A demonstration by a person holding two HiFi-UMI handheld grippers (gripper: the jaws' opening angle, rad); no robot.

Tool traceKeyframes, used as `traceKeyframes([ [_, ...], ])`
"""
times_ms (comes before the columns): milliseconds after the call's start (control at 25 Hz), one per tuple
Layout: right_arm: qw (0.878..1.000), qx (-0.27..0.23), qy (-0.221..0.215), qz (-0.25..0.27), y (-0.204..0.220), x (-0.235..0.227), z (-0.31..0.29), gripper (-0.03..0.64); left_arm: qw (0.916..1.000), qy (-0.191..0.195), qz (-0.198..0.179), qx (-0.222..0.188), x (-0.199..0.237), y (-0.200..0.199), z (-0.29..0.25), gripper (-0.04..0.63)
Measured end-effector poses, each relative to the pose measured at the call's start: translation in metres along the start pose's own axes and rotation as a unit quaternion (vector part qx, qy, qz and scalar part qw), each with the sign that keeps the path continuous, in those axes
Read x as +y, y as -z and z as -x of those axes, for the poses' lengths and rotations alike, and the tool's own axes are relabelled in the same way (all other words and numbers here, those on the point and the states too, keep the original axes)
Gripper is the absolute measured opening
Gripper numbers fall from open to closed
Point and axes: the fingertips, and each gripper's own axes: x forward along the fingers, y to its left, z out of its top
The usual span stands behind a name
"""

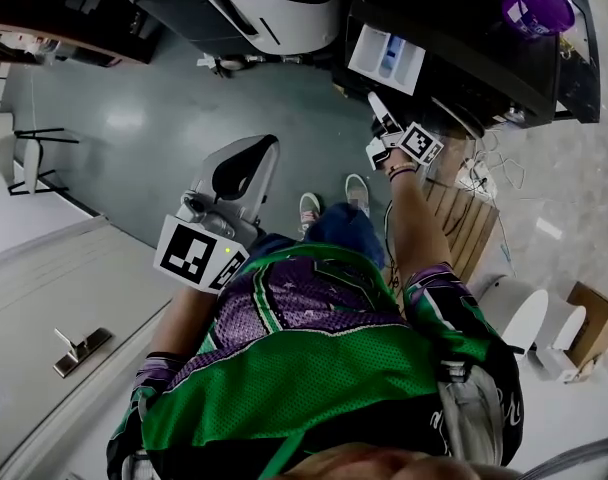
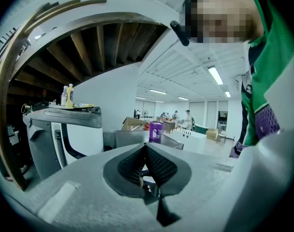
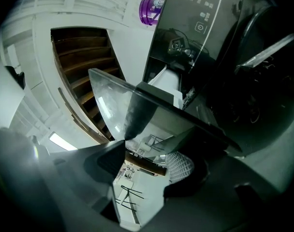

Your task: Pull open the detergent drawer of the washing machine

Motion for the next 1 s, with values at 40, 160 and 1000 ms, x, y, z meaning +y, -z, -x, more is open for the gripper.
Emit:
traceKeyframes([
  [40, 1.000, -0.001, 0.000, 0.000, 0.003, 0.001, 0.002, 0.258, 1.0000, 0.002, -0.001, 0.000, 0.000, 0.001, 0.002, 0.017],
  [160, 1.000, -0.004, 0.000, 0.002, 0.009, 0.003, 0.006, 0.258, 1.0000, 0.008, -0.002, 0.003, 0.001, 0.004, 0.008, 0.017],
  [1000, 0.999, 0.004, 0.042, 0.029, 0.034, 0.021, 0.037, 0.258, 0.9989, 0.044, 0.005, -0.017, -0.002, 0.007, 0.028, 0.016],
])
